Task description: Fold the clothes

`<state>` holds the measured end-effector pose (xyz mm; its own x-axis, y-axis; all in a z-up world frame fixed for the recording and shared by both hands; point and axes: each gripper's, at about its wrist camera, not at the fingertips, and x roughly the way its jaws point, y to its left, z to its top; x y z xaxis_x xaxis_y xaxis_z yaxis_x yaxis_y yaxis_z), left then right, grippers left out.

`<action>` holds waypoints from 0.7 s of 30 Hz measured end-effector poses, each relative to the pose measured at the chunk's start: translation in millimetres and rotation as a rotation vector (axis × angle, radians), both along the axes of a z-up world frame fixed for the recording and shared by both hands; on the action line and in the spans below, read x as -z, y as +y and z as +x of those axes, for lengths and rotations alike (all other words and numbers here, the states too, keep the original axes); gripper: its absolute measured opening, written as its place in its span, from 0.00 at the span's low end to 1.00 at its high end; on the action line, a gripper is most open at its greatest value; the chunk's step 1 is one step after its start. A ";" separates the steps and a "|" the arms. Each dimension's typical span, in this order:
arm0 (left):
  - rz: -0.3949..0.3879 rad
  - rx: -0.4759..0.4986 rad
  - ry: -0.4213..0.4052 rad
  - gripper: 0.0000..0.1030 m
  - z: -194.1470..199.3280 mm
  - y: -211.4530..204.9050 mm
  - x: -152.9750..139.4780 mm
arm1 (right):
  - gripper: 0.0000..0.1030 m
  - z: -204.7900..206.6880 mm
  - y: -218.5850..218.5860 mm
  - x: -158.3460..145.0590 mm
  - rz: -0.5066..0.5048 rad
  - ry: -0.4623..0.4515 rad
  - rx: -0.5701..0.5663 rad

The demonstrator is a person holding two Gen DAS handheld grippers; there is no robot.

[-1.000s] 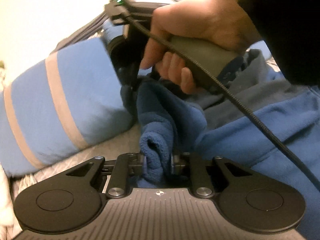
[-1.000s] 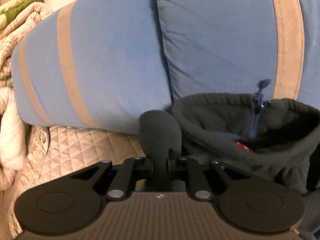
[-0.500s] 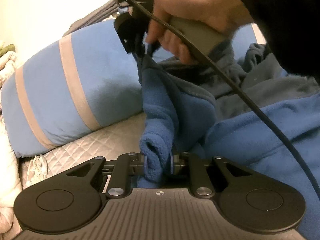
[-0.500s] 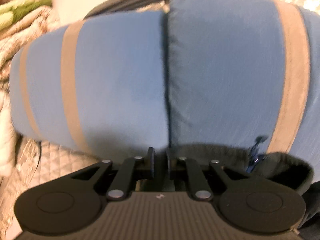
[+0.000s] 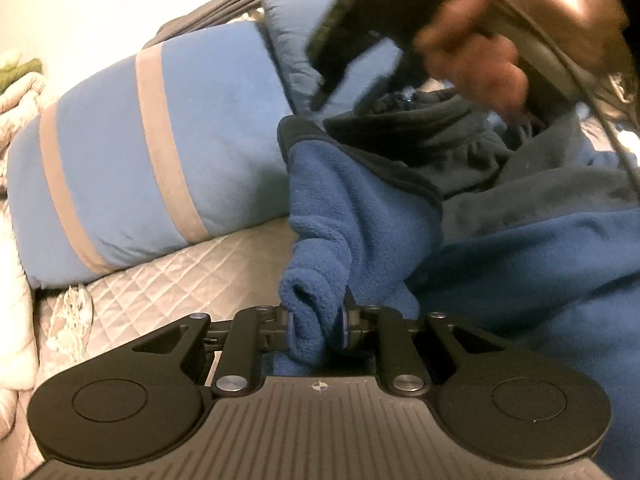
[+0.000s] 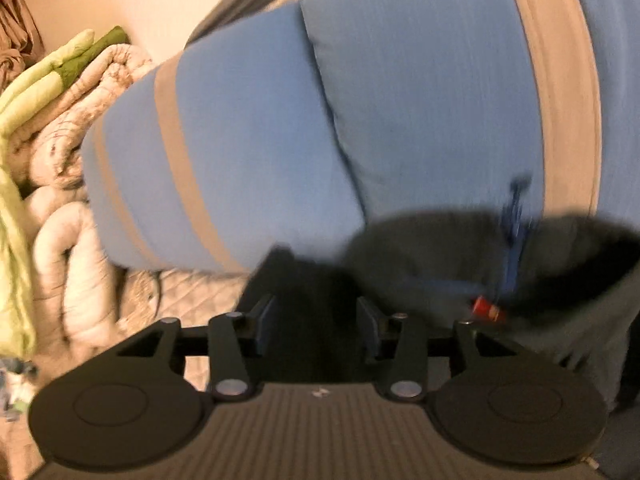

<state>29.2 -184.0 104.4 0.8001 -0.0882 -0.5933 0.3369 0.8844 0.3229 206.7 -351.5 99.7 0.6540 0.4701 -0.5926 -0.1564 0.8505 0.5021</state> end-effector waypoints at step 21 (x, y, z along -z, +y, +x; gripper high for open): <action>0.028 0.007 -0.006 0.19 -2.3 -5.6 4.3 | 0.08 7.2 -1.4 -3.0 -0.045 -0.027 0.103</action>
<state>26.9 -189.6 100.2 0.8029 -0.0773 -0.5911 0.3412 0.8727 0.3492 213.9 -352.8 102.7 0.7138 0.3725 -0.5931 -0.0798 0.8846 0.4594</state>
